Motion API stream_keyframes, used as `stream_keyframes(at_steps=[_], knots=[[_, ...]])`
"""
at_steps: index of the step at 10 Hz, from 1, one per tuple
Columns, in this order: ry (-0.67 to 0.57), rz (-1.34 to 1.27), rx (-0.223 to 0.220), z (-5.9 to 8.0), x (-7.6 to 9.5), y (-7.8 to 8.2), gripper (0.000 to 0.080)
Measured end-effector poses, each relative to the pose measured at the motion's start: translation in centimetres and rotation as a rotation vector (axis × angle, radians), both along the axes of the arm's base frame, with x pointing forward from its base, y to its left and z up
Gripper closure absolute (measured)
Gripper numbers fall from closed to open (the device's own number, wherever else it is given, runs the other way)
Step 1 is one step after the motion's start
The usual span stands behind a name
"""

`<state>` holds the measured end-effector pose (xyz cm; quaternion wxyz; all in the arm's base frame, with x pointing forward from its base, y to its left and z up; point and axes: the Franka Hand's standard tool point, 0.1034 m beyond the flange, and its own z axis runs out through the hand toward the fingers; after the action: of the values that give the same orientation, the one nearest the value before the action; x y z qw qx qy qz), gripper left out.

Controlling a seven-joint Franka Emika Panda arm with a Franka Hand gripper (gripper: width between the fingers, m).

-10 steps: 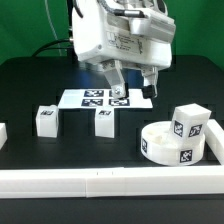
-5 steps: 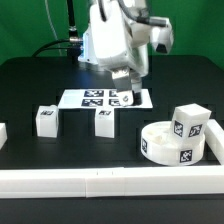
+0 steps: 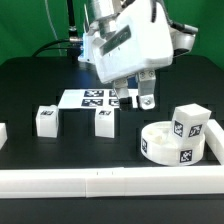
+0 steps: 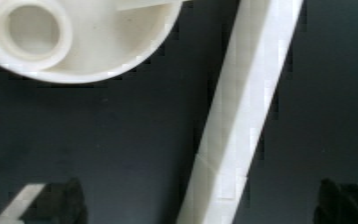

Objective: Assemble stool

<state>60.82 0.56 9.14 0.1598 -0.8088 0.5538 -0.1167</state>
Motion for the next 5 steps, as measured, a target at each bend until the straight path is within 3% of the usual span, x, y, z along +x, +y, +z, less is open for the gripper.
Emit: stream_keyframes(at_steps=[1, 2, 5], knots=[[-0.004, 0.032, -0.013, -0.01, 0.00, 0.00, 0.0151], [-0.011, 0.132, -0.057, -0.10, 0.00, 0.04, 0.0151], [-0.028, 0.481, -0.228, -0.40, -0.07, -0.84, 0.0151]])
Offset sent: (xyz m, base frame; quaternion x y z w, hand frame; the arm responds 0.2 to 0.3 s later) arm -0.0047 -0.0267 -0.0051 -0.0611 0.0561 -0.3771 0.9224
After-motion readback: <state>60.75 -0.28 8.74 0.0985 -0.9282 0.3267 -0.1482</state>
